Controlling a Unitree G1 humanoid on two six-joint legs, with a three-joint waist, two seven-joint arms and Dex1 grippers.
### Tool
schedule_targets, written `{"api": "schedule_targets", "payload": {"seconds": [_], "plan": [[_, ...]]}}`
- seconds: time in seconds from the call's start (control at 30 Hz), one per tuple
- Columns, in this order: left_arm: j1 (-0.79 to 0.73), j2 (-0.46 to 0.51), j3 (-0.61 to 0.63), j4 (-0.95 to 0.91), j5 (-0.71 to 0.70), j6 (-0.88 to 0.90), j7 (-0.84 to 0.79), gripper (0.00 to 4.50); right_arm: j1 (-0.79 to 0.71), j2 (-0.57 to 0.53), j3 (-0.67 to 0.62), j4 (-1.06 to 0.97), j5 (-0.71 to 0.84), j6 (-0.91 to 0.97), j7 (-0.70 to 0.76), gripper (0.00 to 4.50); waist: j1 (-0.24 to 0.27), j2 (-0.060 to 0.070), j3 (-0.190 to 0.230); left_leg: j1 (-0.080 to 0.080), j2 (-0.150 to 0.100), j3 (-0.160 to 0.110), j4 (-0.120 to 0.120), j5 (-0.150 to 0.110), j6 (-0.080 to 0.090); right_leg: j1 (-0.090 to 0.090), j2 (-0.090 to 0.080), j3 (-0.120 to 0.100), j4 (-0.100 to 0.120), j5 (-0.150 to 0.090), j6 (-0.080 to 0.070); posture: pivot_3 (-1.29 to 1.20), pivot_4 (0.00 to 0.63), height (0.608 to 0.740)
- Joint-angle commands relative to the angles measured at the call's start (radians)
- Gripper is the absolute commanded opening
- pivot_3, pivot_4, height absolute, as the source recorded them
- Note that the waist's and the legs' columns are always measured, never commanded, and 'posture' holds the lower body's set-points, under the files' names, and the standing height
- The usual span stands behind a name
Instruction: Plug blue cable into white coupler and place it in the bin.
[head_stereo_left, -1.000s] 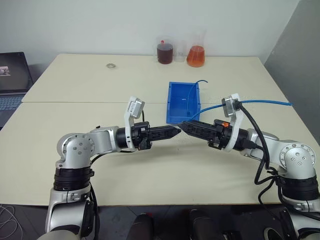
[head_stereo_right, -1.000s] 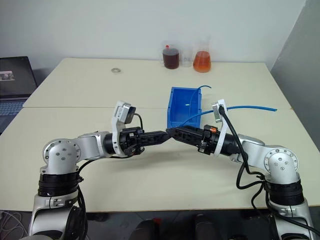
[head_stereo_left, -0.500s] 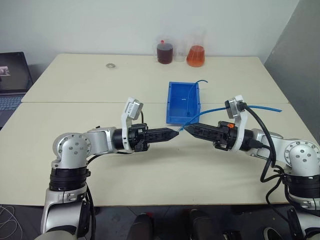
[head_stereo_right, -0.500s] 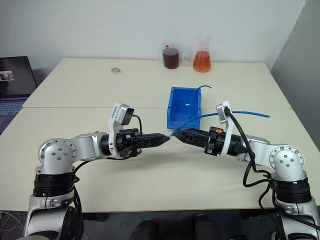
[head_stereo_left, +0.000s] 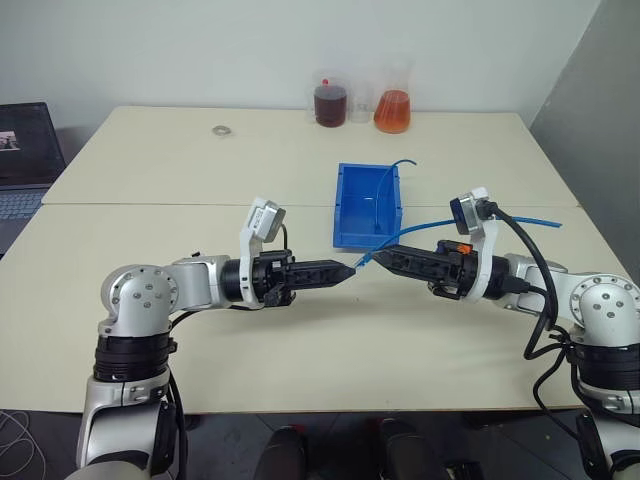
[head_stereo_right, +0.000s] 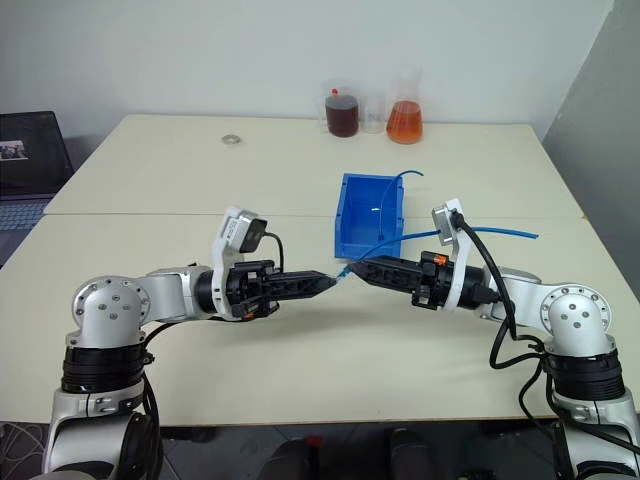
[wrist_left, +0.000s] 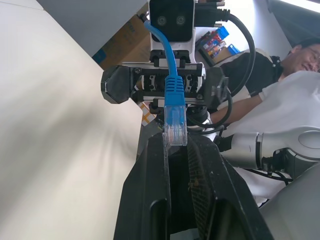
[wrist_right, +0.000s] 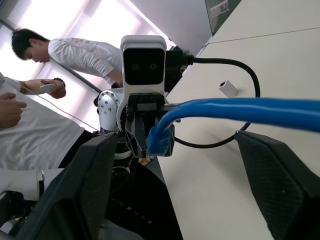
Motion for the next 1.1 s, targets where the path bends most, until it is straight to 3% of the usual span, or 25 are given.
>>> {"api": "schedule_targets", "payload": {"seconds": [0.03,0.2,0.77,1.1], "plan": [[-0.013,0.006,0.005,-0.011,-0.013,-0.007,-0.011,0.24,-0.01,0.0,-0.022,-0.023,0.002,0.004,0.026,2.82,0.0,0.0,0.0,0.0,0.0,0.0,0.0,0.0,0.0,0.0,0.0,0.0,0.0,0.0,0.0,0.0,0.15,0.74],[-0.012,0.004,0.005,-0.014,-0.017,-0.004,-0.008,0.24,-0.013,0.003,-0.017,-0.025,-0.002,0.006,0.036,2.01,0.0,0.0,0.0,0.0,0.0,0.0,0.0,0.0,0.0,0.0,0.0,0.0,0.0,0.0,0.0,0.0,0.15,0.74],[0.0,-0.003,0.0,-0.034,-0.016,-0.008,-0.004,0.24,-0.026,0.024,-0.017,-0.025,0.014,0.024,0.029,2.01,0.0,0.0,0.0,0.0,0.0,0.0,0.0,0.0,0.0,0.0,0.0,0.0,0.0,0.0,0.0,0.0,0.15,0.74],[0.008,-0.001,-0.003,-0.04,-0.008,-0.016,-0.006,0.24,-0.024,0.025,-0.022,-0.02,0.064,0.029,0.011,0.14,0.0,0.0,0.0,0.0,0.0,0.0,-0.001,0.0,0.0,0.0,0.0,0.0,-0.001,0.0,0.0,0.0,0.15,0.74]]}}
